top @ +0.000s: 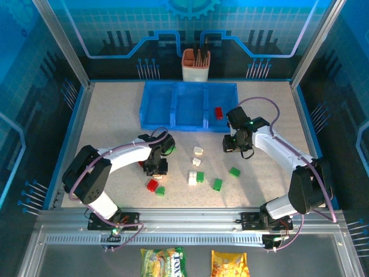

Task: Sort the legos into containers by color
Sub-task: Pick up the lego from the middle-left of the table, then place the lego in the container.

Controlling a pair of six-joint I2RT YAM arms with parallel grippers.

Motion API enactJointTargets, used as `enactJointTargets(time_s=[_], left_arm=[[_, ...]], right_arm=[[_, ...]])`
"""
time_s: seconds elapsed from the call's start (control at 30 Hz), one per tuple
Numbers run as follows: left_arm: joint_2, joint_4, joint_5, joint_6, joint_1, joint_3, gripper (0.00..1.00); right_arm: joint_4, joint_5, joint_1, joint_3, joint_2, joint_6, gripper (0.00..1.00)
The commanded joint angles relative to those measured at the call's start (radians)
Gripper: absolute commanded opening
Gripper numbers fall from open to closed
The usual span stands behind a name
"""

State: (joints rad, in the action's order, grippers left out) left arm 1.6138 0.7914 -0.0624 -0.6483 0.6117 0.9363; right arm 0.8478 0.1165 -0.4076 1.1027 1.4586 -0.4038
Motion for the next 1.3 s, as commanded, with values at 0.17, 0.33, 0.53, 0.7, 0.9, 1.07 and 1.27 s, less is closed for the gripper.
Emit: enactJointTargets(time_s=[0.17,0.33,0.53,0.7,0.9,1.07,1.27], left_arm=[[-0.047,0.12,-0.065,0.073,-0.007,0.126,0.32],[-0.037,0.146,-0.063,0.132,-0.045,0.208,0.32],[-0.008,0.163,-0.064,0.213,-0.111,0.305,0.32],[0.045,0.167,-0.069,0.289,-0.162,0.402,0.32],[0.135,0.177,-0.066,0.366,-0.224,0.546,0.32],[0.221,0.183,-0.071,0.419,-0.265,0.655,0.32],[0.327,0.123,-0.102,0.479,-0.3,0.748,0.32]], right_arm=[[0.046,0.018,-0.025,0.015,-0.032,-0.025,0.43],[0.069,0.033,-0.028,0.016,-0.054,-0.033,0.43],[0.101,0.054,-0.031,0.009,-0.09,-0.045,0.43],[0.126,0.068,-0.035,0.009,-0.115,-0.058,0.43],[0.143,0.081,-0.043,-0.009,-0.145,-0.084,0.44],[0.162,0.083,-0.054,-0.024,-0.168,-0.104,0.44],[0.196,0.106,-0.073,-0.029,-0.201,-0.126,0.44]])
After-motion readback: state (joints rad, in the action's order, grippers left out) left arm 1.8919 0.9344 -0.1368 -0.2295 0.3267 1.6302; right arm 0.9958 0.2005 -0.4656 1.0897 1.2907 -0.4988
